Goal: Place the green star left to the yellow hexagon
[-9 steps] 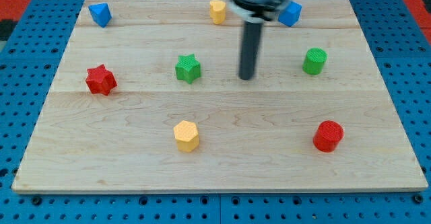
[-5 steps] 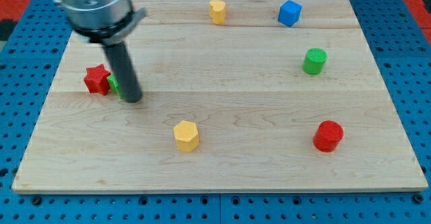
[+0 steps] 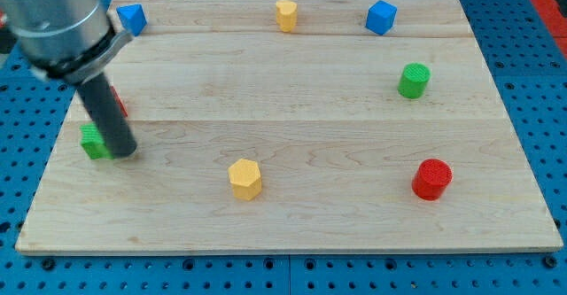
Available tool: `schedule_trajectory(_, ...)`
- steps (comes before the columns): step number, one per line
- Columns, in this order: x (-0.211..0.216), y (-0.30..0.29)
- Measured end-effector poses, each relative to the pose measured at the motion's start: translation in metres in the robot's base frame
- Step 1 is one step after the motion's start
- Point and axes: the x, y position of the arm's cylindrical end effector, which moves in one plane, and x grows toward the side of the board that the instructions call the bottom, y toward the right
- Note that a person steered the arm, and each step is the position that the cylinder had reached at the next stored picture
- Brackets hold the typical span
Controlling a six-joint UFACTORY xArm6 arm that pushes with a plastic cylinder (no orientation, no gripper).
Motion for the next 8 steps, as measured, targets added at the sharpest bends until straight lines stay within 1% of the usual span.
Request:
schedule_trajectory(1, 0.01, 0.026)
schedule_trajectory(2, -0.017, 0.068)
schedule_trajectory(3, -0.055, 0.057)
schedule_trajectory(4, -0.058, 0.02)
schedule_trajectory(5, -0.058, -0.008)
schedule_trajectory(6, -0.042, -0.029)
schedule_trajectory(7, -0.006, -0.036)
schedule_trajectory(8, -0.009, -0.013)
